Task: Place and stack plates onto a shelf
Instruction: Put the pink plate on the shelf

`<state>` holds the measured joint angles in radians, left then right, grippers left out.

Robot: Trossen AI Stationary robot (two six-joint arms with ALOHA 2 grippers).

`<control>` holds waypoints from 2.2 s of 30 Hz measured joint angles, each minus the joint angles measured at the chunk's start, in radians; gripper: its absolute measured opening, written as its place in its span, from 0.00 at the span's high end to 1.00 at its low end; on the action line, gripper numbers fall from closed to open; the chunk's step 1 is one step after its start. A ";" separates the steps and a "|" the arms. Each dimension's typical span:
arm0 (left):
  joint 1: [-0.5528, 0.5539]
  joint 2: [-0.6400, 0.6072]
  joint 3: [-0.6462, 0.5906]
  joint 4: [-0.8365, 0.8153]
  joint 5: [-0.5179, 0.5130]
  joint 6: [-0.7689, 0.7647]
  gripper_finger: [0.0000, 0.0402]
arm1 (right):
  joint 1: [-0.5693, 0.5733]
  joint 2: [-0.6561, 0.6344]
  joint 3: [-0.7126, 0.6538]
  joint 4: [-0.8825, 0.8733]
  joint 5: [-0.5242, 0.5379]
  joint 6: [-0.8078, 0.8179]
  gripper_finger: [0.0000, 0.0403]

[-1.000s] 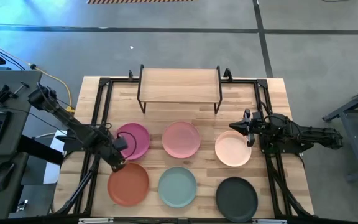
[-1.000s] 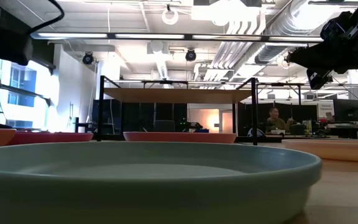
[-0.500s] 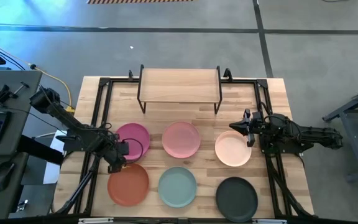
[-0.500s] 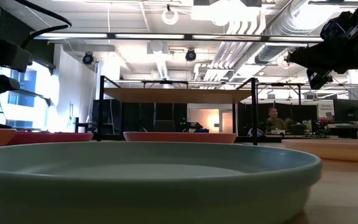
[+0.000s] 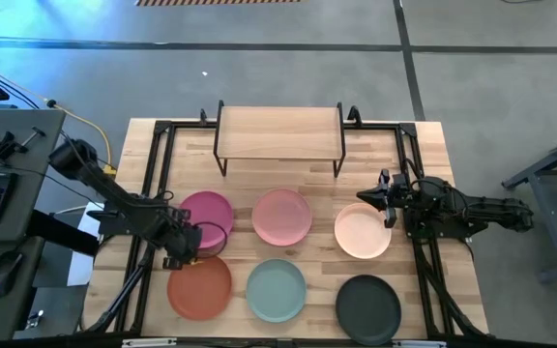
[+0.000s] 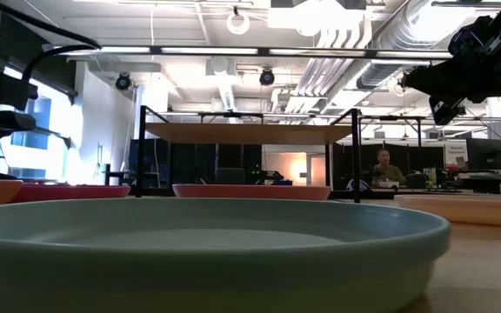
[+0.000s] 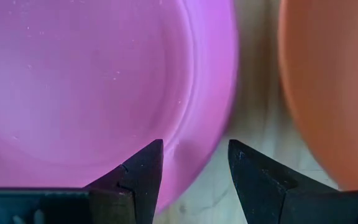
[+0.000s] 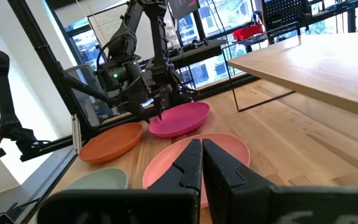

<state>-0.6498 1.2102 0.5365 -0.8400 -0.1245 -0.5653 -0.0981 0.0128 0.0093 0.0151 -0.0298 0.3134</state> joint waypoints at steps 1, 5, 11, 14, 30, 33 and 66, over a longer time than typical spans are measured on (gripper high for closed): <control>0.000 0.010 0.000 0.000 -0.006 0.001 0.57 | 0.000 0.000 0.000 0.000 0.000 0.000 1.00; 0.000 0.040 0.000 0.003 -0.013 -0.008 0.58 | 0.000 0.000 0.000 0.000 0.000 0.000 1.00; 0.000 0.054 0.000 0.003 -0.032 -0.033 0.71 | 0.000 0.000 0.000 0.000 0.000 0.000 1.00; 0.001 0.054 0.000 0.003 -0.050 -0.032 0.84 | 0.000 0.000 0.000 0.000 0.000 0.000 1.00; 0.029 0.014 0.128 -0.075 -0.034 -0.112 1.00 | 0.000 0.000 0.000 0.000 0.000 0.000 1.00; 0.050 0.009 0.208 -0.111 -0.025 -0.107 1.00 | 0.000 0.000 0.000 0.000 0.000 0.000 1.00; 0.641 0.570 1.368 -0.555 -0.245 0.748 1.00 | 0.000 0.000 0.000 0.000 0.000 0.000 1.00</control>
<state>-0.0092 1.7799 1.9041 -1.3948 -0.3697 0.1831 -0.0980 0.0129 0.0097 0.0147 -0.0297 0.3135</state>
